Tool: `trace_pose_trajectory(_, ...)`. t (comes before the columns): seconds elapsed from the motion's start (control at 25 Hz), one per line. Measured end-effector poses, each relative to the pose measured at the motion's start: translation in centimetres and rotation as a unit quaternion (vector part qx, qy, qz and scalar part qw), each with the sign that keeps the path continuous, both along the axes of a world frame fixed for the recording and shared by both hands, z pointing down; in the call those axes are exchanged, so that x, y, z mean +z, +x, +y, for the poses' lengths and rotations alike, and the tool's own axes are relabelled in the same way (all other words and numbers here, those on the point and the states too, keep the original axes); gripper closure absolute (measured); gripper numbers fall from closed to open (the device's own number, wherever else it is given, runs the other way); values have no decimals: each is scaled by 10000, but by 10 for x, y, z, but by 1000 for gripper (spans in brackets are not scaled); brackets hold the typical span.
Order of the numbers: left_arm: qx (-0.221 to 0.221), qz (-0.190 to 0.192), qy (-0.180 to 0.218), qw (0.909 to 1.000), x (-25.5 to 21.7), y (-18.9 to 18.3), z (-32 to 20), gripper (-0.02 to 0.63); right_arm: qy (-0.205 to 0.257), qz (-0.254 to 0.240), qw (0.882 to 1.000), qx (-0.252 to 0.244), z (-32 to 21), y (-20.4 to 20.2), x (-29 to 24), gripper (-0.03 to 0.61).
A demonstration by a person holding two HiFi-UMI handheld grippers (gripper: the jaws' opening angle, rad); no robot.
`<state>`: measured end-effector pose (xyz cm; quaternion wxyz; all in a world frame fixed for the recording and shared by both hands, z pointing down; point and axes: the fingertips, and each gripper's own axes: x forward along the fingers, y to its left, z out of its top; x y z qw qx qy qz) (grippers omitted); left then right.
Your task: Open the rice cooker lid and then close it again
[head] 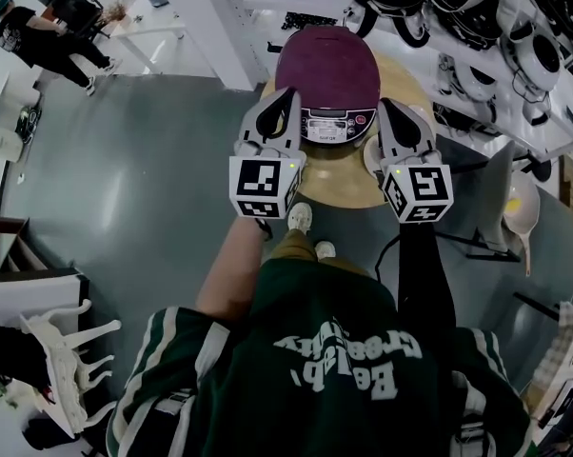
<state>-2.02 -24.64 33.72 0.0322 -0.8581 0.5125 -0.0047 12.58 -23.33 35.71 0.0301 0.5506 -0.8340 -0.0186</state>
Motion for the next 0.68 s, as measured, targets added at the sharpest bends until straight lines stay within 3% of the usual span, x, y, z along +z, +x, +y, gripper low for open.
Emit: trace_pose_trajectory(0.68,-3,-95,-80,9999,3,-4,-2,614,-27,-47,10000,22,1,4,1,575)
